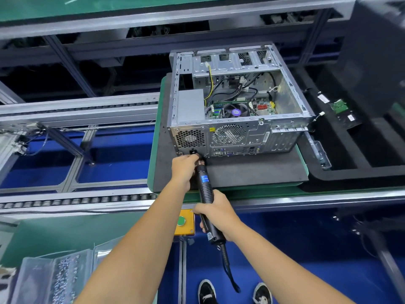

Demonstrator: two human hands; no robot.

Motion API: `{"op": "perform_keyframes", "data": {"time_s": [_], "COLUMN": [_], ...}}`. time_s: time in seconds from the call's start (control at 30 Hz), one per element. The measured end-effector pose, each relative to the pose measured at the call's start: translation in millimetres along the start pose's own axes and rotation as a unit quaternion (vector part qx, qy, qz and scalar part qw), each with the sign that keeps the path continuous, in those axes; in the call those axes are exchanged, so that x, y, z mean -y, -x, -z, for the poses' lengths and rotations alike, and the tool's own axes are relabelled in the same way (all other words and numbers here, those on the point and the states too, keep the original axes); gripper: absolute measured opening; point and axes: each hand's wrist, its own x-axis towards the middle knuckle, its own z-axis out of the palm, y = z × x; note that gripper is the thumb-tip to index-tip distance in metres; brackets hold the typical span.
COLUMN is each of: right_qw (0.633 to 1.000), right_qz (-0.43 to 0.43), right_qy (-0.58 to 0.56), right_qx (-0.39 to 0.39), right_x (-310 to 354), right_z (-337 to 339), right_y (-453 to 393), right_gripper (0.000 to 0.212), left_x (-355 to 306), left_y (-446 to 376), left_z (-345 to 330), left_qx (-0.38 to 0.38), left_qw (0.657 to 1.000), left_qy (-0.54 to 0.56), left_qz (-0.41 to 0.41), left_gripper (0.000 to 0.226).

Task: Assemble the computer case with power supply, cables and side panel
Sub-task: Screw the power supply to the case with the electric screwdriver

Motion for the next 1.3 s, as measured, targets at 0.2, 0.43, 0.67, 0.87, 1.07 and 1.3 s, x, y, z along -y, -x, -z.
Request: {"op": "perform_keyframes", "data": {"time_s": [0.2, 0.43, 0.67, 0.87, 1.07, 1.3], "right_qw": [1.0, 0.999, 0.999, 0.999, 0.999, 0.999], "right_qz": [-0.017, -0.027, -0.032, -0.031, -0.026, -0.036], "right_qy": [0.008, -0.011, -0.024, -0.029, -0.038, -0.023], "right_qx": [-0.023, -0.026, -0.022, -0.014, -0.014, -0.018], "right_x": [-9, -10, -9, -8, -7, -11], "right_z": [5, 14, 19, 20, 20, 17], "right_y": [0, 3, 4, 5, 7, 9], "right_gripper": [0.034, 0.034, 0.03, 0.03, 0.03, 0.038], "left_x": [4, -12, -7, -7, -4, 0], "left_y": [2, -6, -7, -8, -8, -6], "left_z": [-7, -15, -11, -8, -3, -7], "left_qx": [0.01, 0.037, 0.077, 0.083, 0.089, 0.086], "left_qw": [0.952, 0.921, 0.974, 0.967, 0.969, 0.967], "left_qy": [-0.268, -0.359, -0.209, -0.234, -0.22, -0.229], "left_qz": [-0.148, -0.145, -0.048, -0.066, -0.061, -0.067], "left_gripper": [0.036, 0.033, 0.017, 0.018, 0.017, 0.018]}}
